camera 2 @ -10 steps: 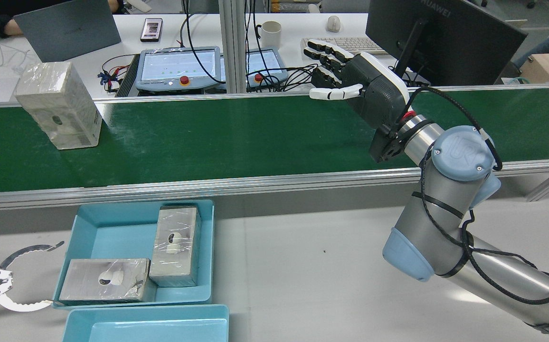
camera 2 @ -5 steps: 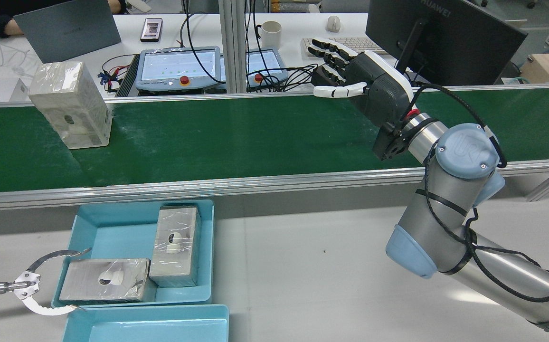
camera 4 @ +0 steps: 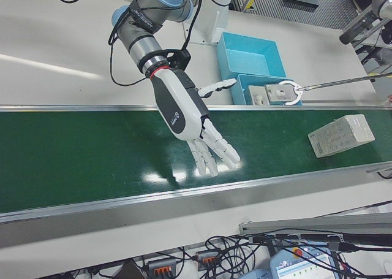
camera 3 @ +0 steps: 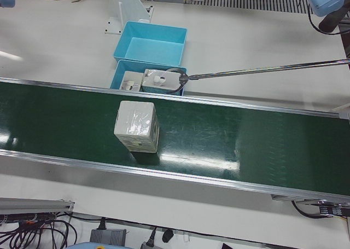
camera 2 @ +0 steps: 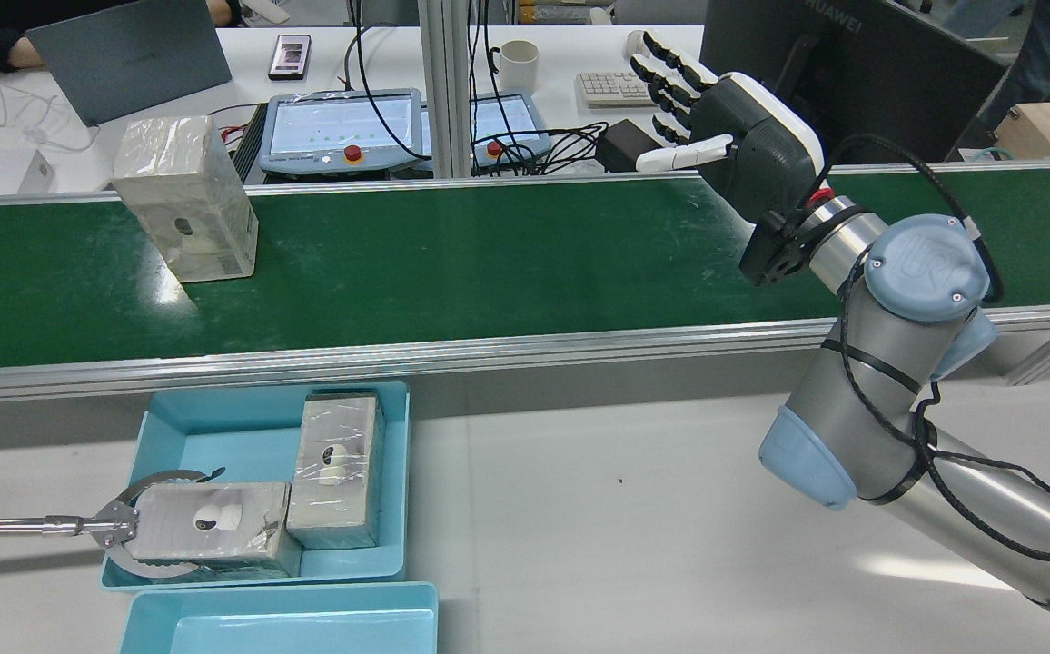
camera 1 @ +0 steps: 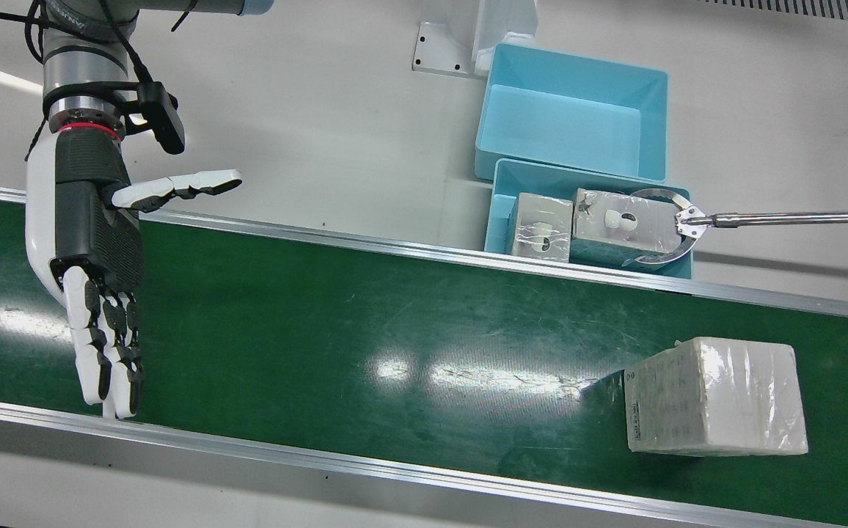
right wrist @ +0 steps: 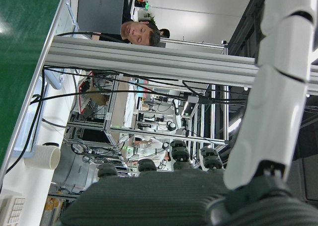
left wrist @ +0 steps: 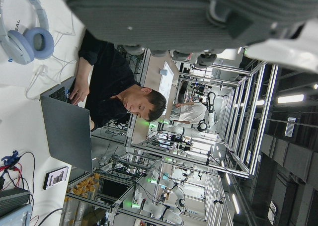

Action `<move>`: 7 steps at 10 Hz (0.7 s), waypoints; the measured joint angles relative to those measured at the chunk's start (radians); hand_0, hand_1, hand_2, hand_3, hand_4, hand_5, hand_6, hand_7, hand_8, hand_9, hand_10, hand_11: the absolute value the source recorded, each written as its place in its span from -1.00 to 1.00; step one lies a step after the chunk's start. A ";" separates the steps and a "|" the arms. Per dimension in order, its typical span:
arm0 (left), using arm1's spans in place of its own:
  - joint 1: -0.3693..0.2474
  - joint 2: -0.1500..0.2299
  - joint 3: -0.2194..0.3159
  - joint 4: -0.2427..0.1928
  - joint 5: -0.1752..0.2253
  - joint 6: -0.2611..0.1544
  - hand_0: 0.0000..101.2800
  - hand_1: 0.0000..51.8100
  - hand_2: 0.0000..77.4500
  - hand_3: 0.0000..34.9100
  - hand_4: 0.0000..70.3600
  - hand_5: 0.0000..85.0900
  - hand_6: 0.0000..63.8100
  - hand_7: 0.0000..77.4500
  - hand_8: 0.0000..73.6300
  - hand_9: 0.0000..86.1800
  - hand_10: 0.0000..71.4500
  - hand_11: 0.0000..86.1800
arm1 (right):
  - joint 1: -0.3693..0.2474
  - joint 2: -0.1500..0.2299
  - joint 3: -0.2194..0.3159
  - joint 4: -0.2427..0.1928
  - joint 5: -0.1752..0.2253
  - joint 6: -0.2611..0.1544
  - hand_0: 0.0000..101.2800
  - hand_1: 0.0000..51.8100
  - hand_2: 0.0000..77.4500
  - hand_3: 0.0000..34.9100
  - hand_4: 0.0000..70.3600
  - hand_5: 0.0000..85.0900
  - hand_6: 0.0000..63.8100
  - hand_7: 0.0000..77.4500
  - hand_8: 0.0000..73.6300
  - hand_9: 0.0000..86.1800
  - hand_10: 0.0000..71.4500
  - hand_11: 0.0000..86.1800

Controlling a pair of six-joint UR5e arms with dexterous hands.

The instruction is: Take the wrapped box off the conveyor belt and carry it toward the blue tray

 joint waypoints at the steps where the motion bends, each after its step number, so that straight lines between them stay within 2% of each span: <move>1: 0.000 0.000 0.000 0.000 0.000 0.000 -1.00 -1.00 -0.99 -1.00 -1.00 -0.97 -1.00 -1.00 -1.00 -1.00 -0.98 -1.00 | 0.004 0.000 0.001 0.000 0.000 0.001 -0.12 -0.58 -0.76 -0.01 -1.00 -0.86 -1.00 -0.99 -1.00 -0.96 -1.00 -0.96; 5: 0.000 0.000 0.000 0.000 0.000 0.000 -1.00 -1.00 -0.97 -1.00 -1.00 -0.97 -1.00 -0.99 -1.00 -1.00 -0.98 -1.00 | 0.011 -0.002 -0.002 0.010 0.002 0.001 -0.12 -0.56 -0.75 -0.01 -1.00 -0.86 -1.00 -1.00 -1.00 -0.96 -1.00 -0.96; 6: 0.000 0.000 0.000 0.000 0.000 0.000 -1.00 -1.00 -0.99 -1.00 -1.00 -0.97 -1.00 -1.00 -1.00 -1.00 -0.98 -1.00 | 0.009 -0.001 -0.004 0.010 0.002 0.001 -0.13 -0.54 -0.61 -0.06 -1.00 -0.82 -1.00 -1.00 -1.00 -0.96 -1.00 -0.96; 7: 0.000 0.000 0.000 0.000 0.000 0.000 -1.00 -1.00 -0.99 -1.00 -1.00 -0.97 -1.00 -1.00 -1.00 -1.00 -0.98 -1.00 | 0.006 0.000 -0.006 0.010 0.002 0.000 -0.15 -0.24 -0.46 -0.06 -1.00 -0.68 -1.00 -1.00 -0.97 -0.96 -1.00 -0.96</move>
